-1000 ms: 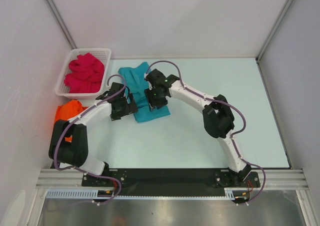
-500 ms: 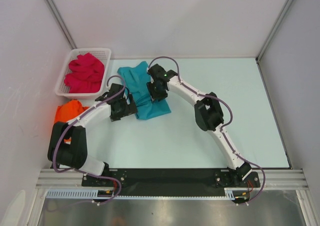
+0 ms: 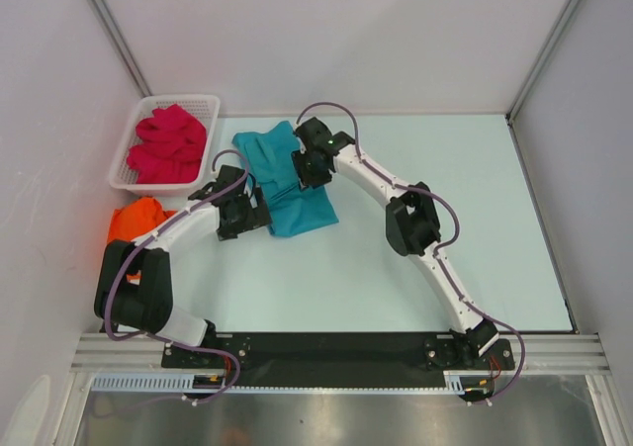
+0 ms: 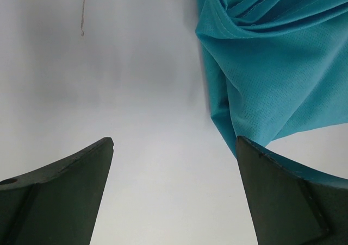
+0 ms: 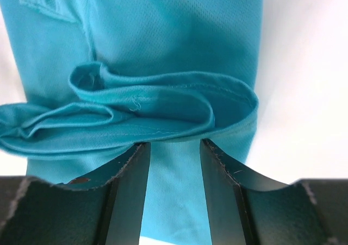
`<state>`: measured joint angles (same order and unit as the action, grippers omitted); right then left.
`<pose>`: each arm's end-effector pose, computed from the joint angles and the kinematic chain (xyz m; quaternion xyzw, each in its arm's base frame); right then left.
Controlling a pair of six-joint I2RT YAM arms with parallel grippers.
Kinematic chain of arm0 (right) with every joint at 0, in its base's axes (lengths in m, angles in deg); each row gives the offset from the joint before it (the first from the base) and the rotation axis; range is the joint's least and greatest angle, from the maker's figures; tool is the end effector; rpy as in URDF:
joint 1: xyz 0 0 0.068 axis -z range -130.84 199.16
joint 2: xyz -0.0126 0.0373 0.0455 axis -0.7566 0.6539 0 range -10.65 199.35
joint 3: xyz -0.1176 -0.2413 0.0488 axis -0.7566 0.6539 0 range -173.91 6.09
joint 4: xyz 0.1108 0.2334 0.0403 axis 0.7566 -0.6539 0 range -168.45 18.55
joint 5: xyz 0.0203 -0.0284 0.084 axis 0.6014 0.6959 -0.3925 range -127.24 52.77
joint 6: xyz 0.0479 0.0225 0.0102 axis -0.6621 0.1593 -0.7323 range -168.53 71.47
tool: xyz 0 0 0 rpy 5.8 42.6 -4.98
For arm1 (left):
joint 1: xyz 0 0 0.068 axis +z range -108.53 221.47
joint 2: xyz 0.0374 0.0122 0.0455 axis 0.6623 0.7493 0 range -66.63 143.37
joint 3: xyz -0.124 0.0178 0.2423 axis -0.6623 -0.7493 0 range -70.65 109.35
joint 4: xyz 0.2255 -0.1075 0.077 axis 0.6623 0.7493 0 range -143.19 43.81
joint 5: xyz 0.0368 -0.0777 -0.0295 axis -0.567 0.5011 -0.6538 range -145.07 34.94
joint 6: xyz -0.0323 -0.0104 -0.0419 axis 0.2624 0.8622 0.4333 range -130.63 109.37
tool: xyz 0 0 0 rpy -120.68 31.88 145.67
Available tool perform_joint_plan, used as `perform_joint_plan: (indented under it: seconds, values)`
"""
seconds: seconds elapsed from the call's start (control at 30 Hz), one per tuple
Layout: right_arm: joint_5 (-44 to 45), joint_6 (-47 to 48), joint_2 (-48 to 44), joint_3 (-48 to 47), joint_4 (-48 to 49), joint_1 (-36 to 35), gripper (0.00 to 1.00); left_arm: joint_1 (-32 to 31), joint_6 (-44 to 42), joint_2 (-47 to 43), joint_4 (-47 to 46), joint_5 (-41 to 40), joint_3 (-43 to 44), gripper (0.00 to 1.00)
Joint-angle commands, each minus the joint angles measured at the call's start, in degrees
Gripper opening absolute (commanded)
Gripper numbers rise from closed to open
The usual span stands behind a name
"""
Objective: Fold and stack the t-shirts
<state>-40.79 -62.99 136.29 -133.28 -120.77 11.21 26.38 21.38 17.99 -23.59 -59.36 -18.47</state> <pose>0.4339 0.3412 0.1929 -0.2037 0.9362 0.1525 0.2424 0.2763 -0.0717 0.1988 -0.1516 0.9578 -0.0632 0.2358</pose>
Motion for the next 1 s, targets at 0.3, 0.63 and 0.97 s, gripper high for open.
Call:
perform_joint_plan:
  seconds: [0.3,0.63,0.97]
  values:
    - [-2.7,-0.4,4.8,-8.4,5.6,4.9,0.46,-0.4,-1.5,-2.4,1.2,-0.5,0.6,1.00]
    - [-1.1,2.1,-5.7,3.8,5.4,3.4,0.47,-2.0,0.9,1.2,-2.1,0.1,0.9,1.00]
    - [2.0,3.1,-18.9,25.3,9.2,1.0,0.49,-7.4,4.2,9.3,-7.3,2.2,3.6,1.00]
